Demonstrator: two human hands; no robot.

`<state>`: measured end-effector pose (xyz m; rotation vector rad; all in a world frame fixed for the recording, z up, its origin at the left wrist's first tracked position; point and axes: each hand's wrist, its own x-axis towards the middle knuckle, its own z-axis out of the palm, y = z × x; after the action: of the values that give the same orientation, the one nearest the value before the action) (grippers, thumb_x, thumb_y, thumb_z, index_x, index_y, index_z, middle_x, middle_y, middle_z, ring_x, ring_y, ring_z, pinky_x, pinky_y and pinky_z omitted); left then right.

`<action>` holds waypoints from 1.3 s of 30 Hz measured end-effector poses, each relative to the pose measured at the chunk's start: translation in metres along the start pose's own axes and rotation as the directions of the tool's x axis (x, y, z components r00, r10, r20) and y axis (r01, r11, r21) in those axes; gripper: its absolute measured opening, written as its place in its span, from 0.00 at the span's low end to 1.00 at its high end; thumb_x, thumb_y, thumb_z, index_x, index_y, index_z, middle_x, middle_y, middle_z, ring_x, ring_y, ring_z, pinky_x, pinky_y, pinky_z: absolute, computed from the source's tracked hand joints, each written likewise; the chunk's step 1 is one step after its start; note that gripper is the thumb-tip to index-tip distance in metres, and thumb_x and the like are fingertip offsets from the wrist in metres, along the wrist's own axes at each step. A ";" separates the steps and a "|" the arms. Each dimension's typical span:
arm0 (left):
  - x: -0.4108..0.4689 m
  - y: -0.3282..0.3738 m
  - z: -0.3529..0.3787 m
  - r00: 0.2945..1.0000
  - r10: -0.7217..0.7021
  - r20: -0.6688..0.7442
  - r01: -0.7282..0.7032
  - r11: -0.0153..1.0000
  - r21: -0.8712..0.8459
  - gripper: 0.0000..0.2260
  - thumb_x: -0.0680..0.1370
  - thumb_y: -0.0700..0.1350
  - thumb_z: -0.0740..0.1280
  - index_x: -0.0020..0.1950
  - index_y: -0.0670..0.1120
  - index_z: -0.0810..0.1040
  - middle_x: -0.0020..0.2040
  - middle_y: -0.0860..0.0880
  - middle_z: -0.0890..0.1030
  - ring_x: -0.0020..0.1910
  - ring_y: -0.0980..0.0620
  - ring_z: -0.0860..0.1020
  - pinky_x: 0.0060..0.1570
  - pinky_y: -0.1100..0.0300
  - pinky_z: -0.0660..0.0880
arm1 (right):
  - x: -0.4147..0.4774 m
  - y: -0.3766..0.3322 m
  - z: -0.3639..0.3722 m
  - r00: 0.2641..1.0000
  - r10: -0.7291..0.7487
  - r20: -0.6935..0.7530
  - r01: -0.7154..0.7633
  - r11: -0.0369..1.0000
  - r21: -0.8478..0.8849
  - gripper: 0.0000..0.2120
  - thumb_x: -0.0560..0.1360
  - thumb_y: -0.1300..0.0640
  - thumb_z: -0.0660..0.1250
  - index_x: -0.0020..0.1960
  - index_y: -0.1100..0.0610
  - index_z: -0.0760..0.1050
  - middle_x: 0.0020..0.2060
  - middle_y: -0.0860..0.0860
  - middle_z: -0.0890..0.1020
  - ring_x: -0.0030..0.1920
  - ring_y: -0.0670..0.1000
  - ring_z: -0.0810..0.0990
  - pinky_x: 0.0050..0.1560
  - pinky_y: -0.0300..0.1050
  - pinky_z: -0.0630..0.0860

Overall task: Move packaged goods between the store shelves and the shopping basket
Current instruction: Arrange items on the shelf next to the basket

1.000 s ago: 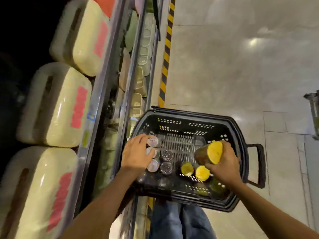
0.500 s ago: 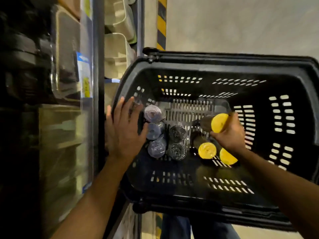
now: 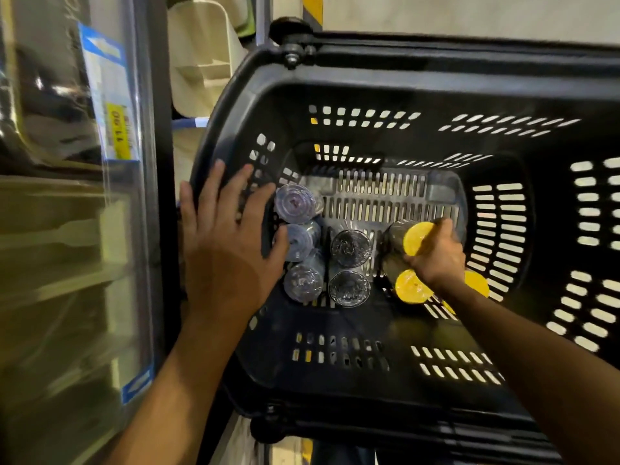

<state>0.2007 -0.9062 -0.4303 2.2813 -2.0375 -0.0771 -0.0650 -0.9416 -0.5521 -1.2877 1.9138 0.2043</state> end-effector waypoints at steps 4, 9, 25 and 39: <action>0.000 0.000 0.000 1.000 0.009 0.000 -0.009 1.000 0.006 0.19 0.75 0.51 0.66 0.63 0.44 0.76 0.67 0.43 0.74 0.71 0.42 0.64 0.73 0.45 0.48 | 0.003 0.000 0.004 1.000 0.026 -0.001 -0.026 0.999 0.025 0.37 0.65 0.58 0.78 0.66 0.58 0.60 0.62 0.62 0.73 0.61 0.63 0.72 0.60 0.57 0.71; 0.000 0.000 0.000 1.000 0.010 -0.019 -0.010 1.000 -0.014 0.18 0.75 0.50 0.66 0.62 0.44 0.76 0.66 0.43 0.74 0.71 0.41 0.65 0.73 0.44 0.49 | 0.001 0.000 0.010 0.997 0.077 -0.031 -0.074 0.994 0.081 0.37 0.65 0.56 0.78 0.66 0.59 0.60 0.61 0.62 0.73 0.61 0.63 0.72 0.60 0.58 0.71; 0.002 0.006 -0.012 0.993 -0.034 0.114 0.040 0.998 -0.055 0.19 0.74 0.51 0.63 0.63 0.45 0.75 0.67 0.44 0.74 0.72 0.41 0.63 0.72 0.43 0.46 | -0.016 -0.006 -0.009 0.988 0.128 0.083 -0.132 0.990 0.046 0.40 0.70 0.51 0.74 0.73 0.58 0.55 0.69 0.61 0.68 0.68 0.63 0.67 0.65 0.58 0.69; 0.024 0.080 -0.153 0.881 -0.013 0.474 0.106 0.980 -0.171 0.23 0.80 0.53 0.58 0.74 0.51 0.61 0.68 0.51 0.72 0.65 0.51 0.71 0.61 0.59 0.68 | -0.156 -0.099 -0.177 0.955 -0.296 0.037 0.298 0.950 -0.097 0.22 0.77 0.50 0.63 0.67 0.58 0.66 0.63 0.57 0.75 0.62 0.57 0.73 0.61 0.50 0.71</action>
<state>0.1385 -0.9346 -0.2702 2.3682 -2.0352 -0.8772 -0.0502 -0.9716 -0.2986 -1.6165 1.6829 0.1612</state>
